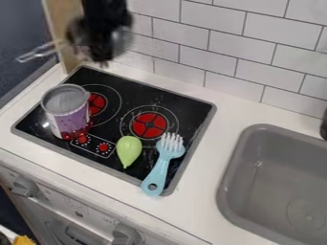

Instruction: Move the silver pot close to right side of the bunner

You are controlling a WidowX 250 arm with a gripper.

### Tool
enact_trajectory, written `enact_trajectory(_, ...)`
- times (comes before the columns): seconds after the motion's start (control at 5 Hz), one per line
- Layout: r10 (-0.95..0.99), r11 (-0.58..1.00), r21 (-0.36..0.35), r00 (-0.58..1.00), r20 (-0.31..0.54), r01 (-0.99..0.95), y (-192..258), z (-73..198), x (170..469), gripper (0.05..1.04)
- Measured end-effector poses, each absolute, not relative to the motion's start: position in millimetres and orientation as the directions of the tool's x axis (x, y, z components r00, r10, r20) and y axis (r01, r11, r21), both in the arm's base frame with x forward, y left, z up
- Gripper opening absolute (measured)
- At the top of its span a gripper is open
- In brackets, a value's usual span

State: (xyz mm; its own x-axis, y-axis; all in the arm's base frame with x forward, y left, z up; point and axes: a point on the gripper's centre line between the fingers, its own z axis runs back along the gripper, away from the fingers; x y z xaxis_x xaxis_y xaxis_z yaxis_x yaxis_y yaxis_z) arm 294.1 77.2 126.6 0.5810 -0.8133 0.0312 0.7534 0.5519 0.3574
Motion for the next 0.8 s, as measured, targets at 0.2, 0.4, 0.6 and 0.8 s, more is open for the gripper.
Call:
enact_trajectory(0.2,-0.899,0.414,0.345,0.437,0.012,0.842,47.6,110.6,288.1,0.084)
enact_trajectory(0.4,-0.942,0.317,0.338,0.336,0.003,0.886,31.1,98.0,286.8,0.083)
enact_trajectory(0.6,-0.968,0.232,0.323,0.250,-0.016,0.918,15.1,78.3,289.6,0.083)
enact_trajectory(0.8,-0.976,0.200,0.310,0.217,-0.022,0.929,5.5,62.2,295.1,0.083)
